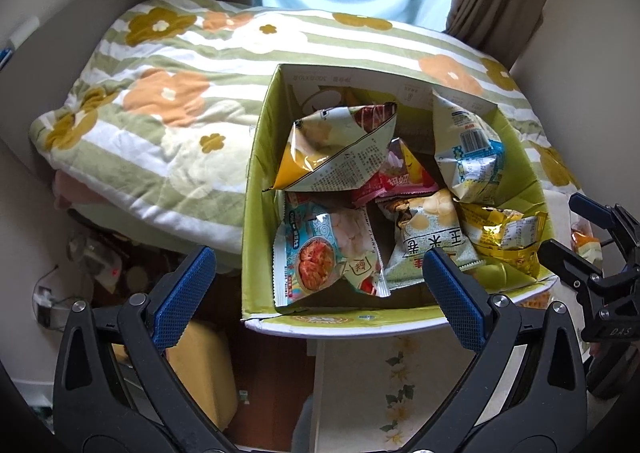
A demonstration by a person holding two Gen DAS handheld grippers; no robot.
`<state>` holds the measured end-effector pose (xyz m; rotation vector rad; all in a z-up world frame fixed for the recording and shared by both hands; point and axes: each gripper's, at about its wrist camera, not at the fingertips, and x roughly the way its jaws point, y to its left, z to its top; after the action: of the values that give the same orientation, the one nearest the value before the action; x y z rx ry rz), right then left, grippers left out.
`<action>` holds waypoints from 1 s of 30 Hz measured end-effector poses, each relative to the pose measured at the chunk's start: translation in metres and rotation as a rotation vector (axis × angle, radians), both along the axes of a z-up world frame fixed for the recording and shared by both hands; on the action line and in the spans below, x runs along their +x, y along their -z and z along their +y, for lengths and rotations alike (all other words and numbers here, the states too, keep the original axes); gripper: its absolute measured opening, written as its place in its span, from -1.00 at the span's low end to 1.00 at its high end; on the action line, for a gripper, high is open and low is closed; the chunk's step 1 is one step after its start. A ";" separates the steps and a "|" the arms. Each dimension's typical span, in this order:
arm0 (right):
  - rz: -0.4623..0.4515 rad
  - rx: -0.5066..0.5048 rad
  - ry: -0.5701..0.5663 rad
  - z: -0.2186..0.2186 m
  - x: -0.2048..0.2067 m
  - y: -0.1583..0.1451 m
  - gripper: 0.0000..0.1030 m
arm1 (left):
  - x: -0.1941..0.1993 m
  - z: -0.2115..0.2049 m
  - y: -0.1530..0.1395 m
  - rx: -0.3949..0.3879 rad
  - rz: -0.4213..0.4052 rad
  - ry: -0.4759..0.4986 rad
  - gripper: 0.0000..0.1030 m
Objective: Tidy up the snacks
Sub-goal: 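Move both tools back toward the remaining snacks on the bed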
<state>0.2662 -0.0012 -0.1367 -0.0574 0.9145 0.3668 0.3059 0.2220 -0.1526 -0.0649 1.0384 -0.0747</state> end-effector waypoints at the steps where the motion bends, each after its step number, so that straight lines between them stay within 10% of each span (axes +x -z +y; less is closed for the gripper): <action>1: -0.001 -0.003 0.007 -0.001 -0.001 -0.001 0.98 | -0.001 0.000 -0.002 0.000 -0.004 0.004 0.99; 30: -0.031 0.020 0.322 -0.214 -0.101 -0.025 0.98 | -0.055 -0.218 -0.034 -0.047 -0.078 0.241 0.99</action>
<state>0.1656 -0.2155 -0.1114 0.1020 0.8720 0.0752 0.2504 0.0045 -0.1184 0.0206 0.9631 -0.3183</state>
